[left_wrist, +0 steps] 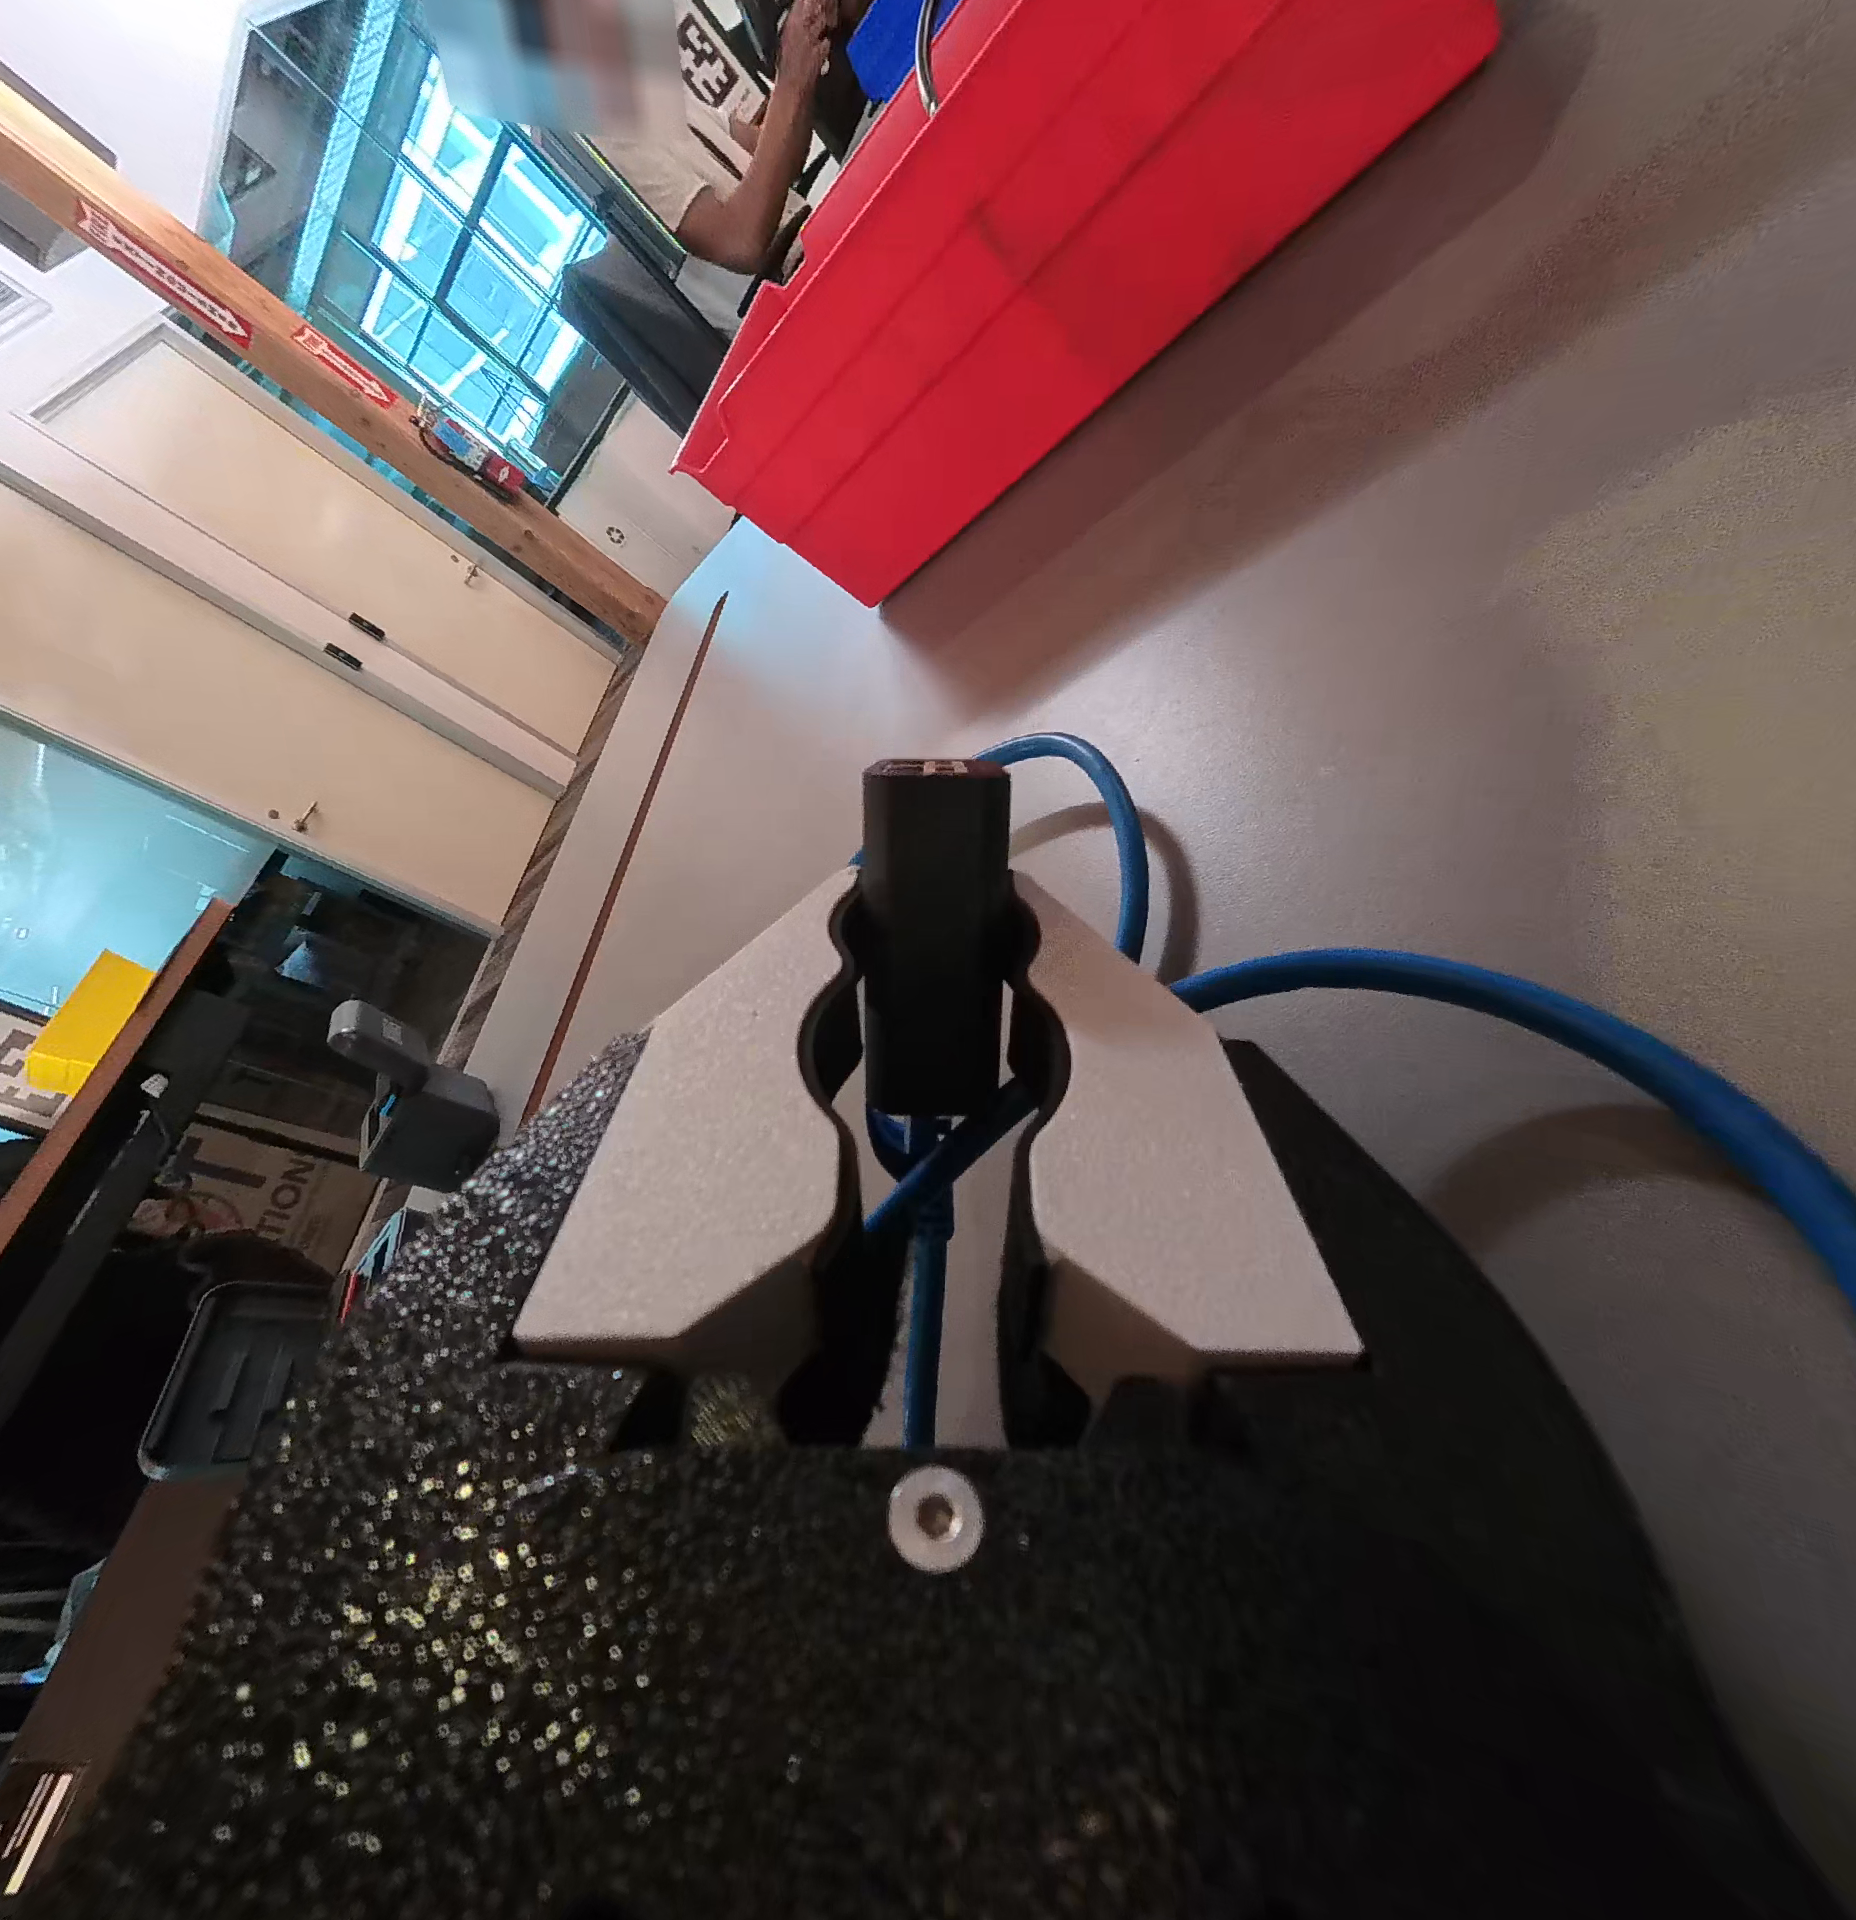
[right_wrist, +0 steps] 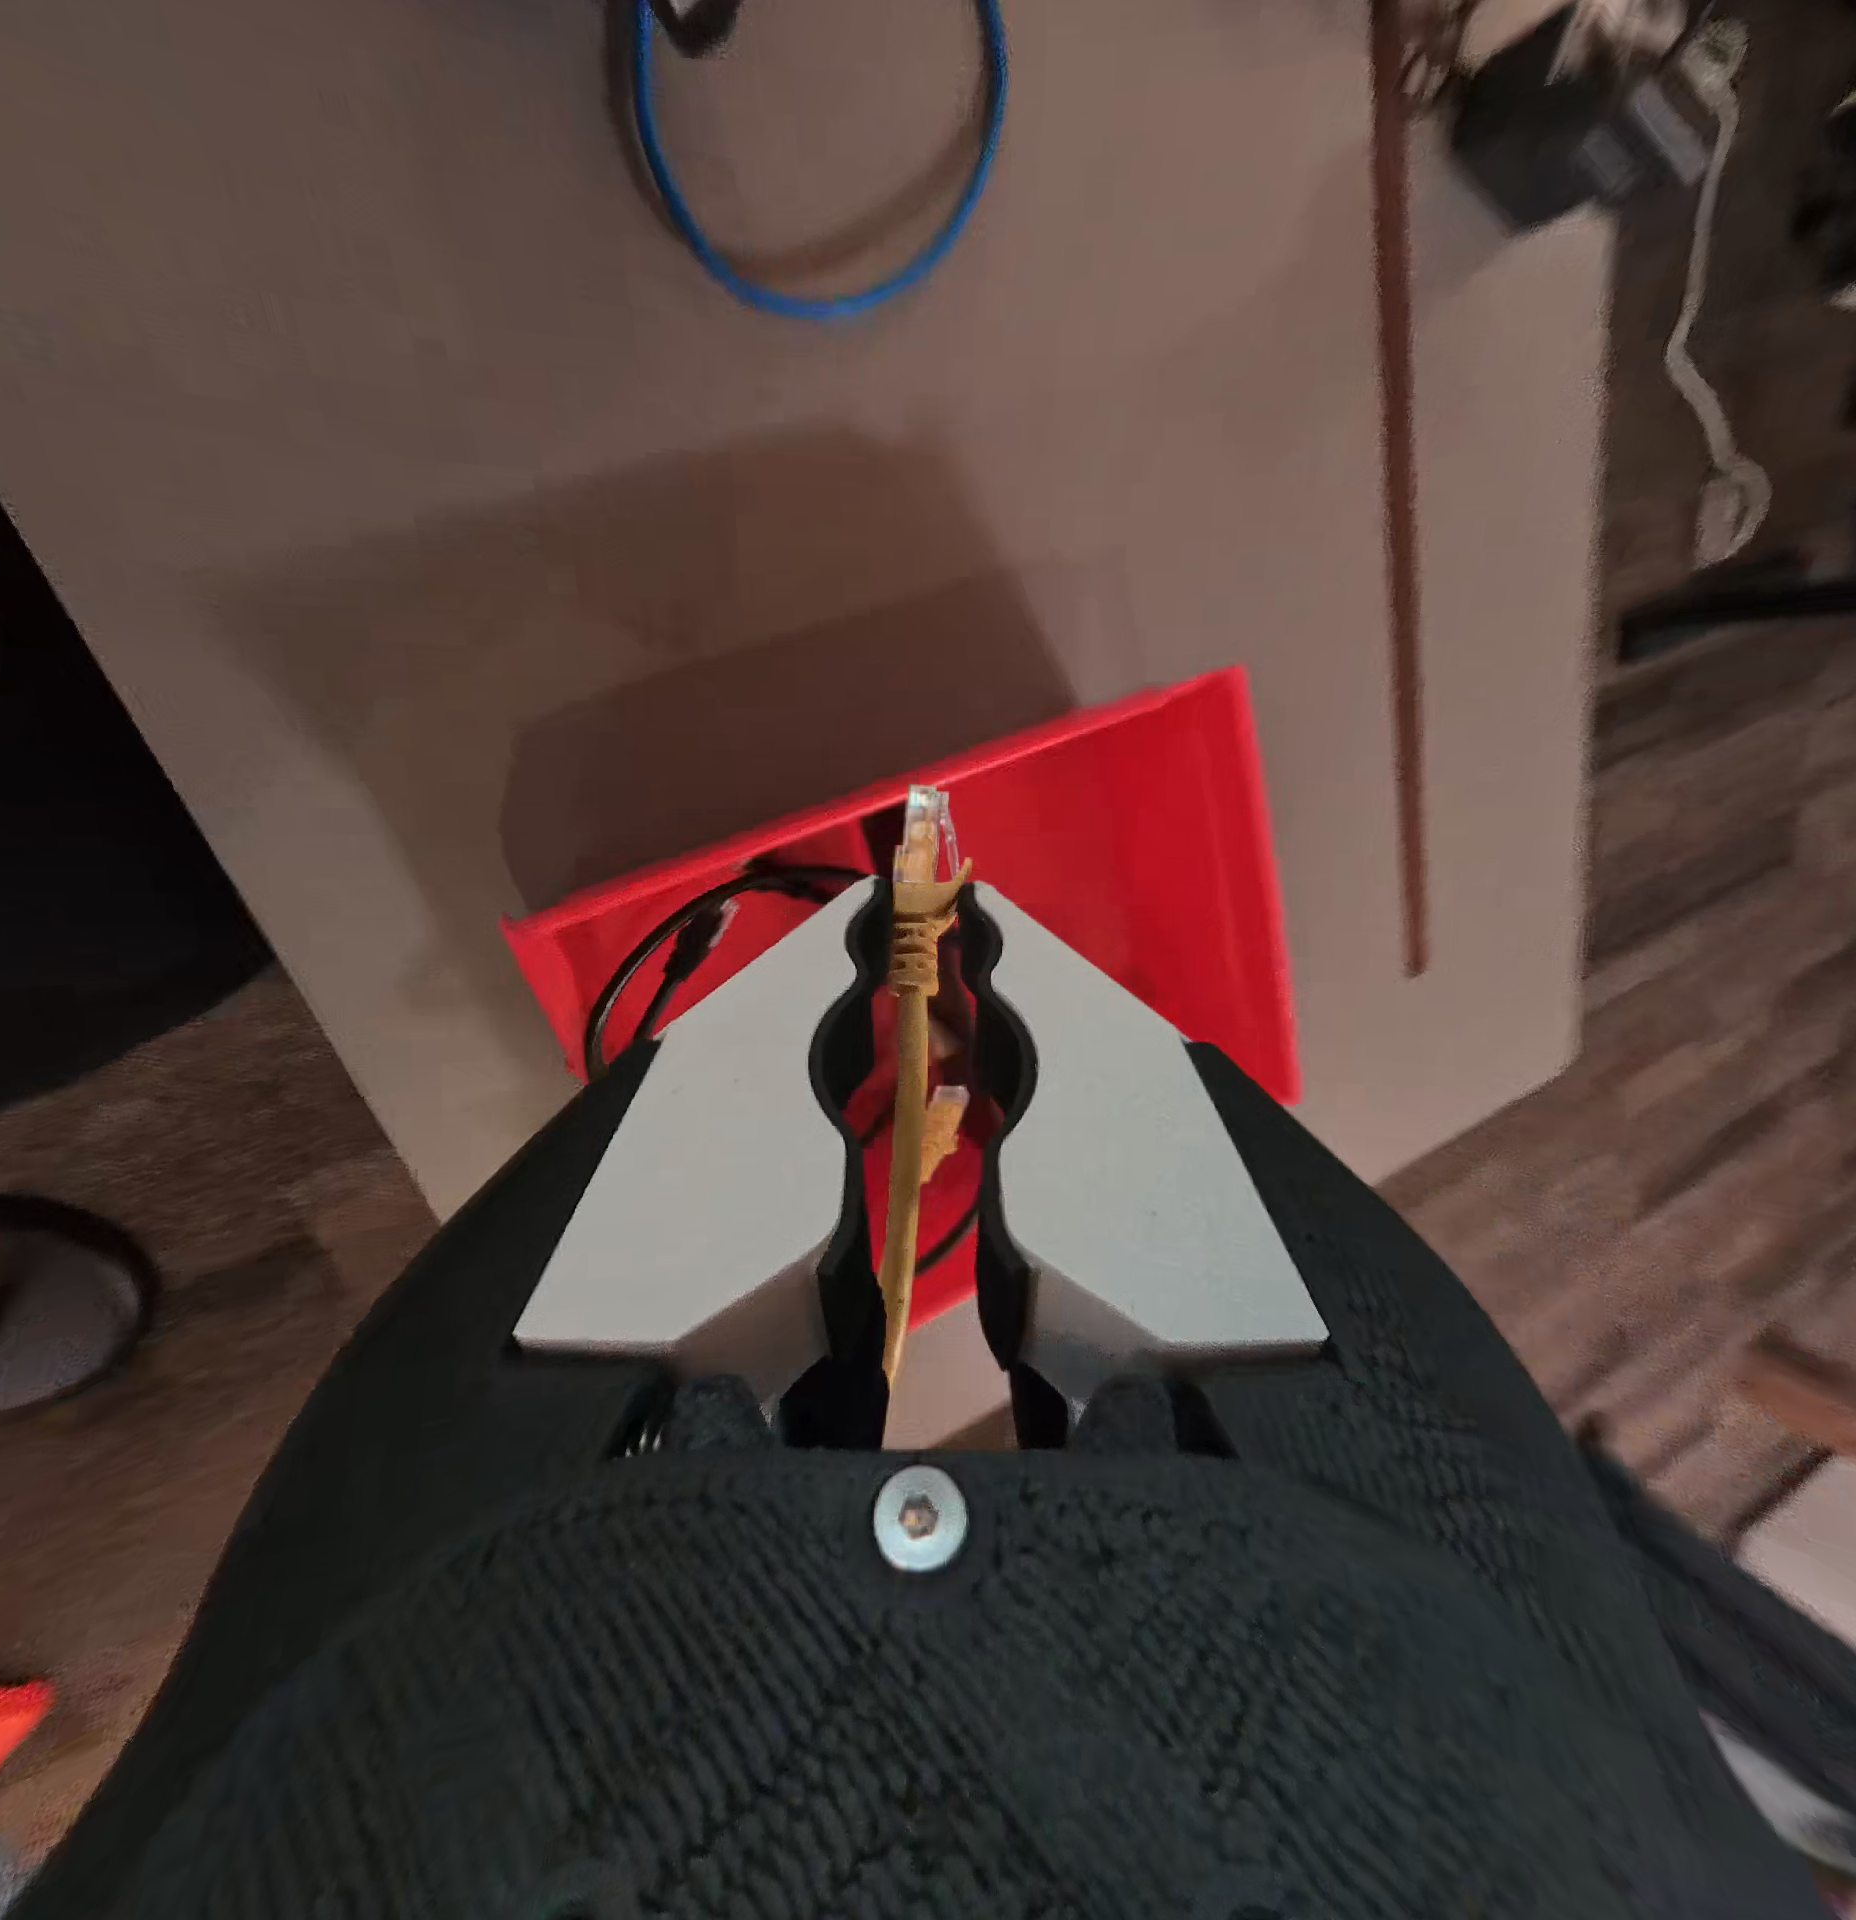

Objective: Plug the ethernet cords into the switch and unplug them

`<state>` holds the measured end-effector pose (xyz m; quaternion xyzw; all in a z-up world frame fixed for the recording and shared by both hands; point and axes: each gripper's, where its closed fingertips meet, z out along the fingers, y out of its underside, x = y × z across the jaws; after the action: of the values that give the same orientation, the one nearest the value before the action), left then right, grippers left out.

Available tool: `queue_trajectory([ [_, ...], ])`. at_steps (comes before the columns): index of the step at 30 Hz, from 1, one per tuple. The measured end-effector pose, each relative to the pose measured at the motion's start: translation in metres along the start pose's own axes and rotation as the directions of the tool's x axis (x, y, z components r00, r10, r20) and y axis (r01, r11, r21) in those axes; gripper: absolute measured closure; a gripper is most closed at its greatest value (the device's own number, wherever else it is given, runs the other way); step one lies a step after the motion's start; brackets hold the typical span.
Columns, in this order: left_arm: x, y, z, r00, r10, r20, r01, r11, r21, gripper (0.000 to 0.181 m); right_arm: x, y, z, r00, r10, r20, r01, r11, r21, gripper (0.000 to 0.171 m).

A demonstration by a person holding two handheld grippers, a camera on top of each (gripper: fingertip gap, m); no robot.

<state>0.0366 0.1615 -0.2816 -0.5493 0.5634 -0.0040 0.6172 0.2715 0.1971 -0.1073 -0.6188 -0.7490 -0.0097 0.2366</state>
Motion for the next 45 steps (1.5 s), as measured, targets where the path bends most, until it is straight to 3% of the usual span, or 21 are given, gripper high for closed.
queue_trajectory([
  [4, 0.0, 0.001, 0.0, 1.0, -0.004, -0.005, 0.004, 1.0, -0.004, 0.16, -0.008, 0.032, 0.038, 0.988, 0.145, 0.045, -0.145, 0.989, -0.011, 0.159],
  [7, 0.0, 0.002, 0.0, 1.0, -0.008, -0.009, 0.008, 1.0, -0.006, 0.16, -0.007, 0.048, 0.056, 0.978, 0.211, 0.01, -0.21, 0.976, -0.053, 0.133],
  [9, -0.001, 0.002, 0.0, 1.0, -0.008, -0.01, 0.008, 1.0, -0.006, 0.16, -0.006, 0.057, 0.059, 0.971, 0.237, -0.014, -0.238, 0.967, -0.091, 0.117],
  [13, -0.002, 0.001, -0.001, 1.0, -0.011, -0.004, 0.011, 1.0, 0.0, 0.16, 0.011, 0.052, 0.048, 0.957, 0.268, -0.114, -0.276, 0.959, -0.06, 0.114],
  [17, -0.012, -0.01, -0.005, 0.995, 0.068, 0.069, -0.068, 0.998, 0.006, 0.16, 0.031, -0.014, 0.024, 0.896, 0.334, -0.293, -0.271, 0.933, 0.236, 0.11],
  [20, -0.015, -0.03, -0.007, 0.995, 0.03, 0.096, -0.039, 0.996, 0.085, 0.16, 0.008, -0.088, 0.028, 0.899, 0.341, -0.276, -0.159, 0.839, 0.521, 0.11],
  [22, -0.024, -0.044, -0.013, 0.99, -0.1, 0.097, 0.08, 0.979, 0.188, 0.161, -0.017, -0.125, 0.051, 0.924, 0.321, -0.207, -0.122, 0.762, 0.636, 0.11],
  [26, -0.051, -0.07, -0.038, 0.927, -0.374, 0.016, 0.332, 0.841, 0.426, 0.161, -0.047, -0.169, 0.113, 0.945, 0.32, -0.065, -0.145, 0.591, 0.794, 0.11],
  [29, -0.059, -0.087, -0.06, 0.81, -0.532, -0.246, 0.563, 0.589, 0.58, 0.16, -0.059, -0.199, 0.139, 0.946, 0.317, 0.069, -0.211, 0.438, 0.874, 0.11],
  [31, -0.066, -0.088, -0.071, 0.728, -0.574, -0.375, 0.659, 0.434, 0.614, 0.161, -0.065, -0.219, 0.143, 0.938, 0.291, 0.187, -0.285, 0.34, 0.896, 0.112],
  [34, -0.073, -0.087, -0.081, 0.653, -0.574, -0.495, 0.726, 0.287, 0.625, 0.161, -0.067, -0.238, 0.142, 0.903, 0.243, 0.354, -0.405, 0.207, 0.891, 0.12],
  [37, -0.075, -0.086, -0.083, 0.633, -0.574, -0.519, 0.738, 0.246, 0.629, 0.161, -0.068, -0.244, 0.144, 0.887, 0.216, 0.407, -0.446, 0.173, 0.878, 0.129],
  [41, -0.068, -0.088, -0.075, 0.637, -0.564, -0.525, 0.747, 0.283, 0.602, 0.161, -0.07, -0.248, 0.143, 0.894, 0.193, 0.404, -0.437, 0.186, 0.88, 0.131],
  [45, -0.064, -0.089, -0.072, 0.625, -0.556, -0.547, 0.762, 0.283, 0.583, 0.161, -0.077, -0.248, 0.14, 0.903, 0.159, 0.399, -0.425, 0.196, 0.884, 0.151],
])
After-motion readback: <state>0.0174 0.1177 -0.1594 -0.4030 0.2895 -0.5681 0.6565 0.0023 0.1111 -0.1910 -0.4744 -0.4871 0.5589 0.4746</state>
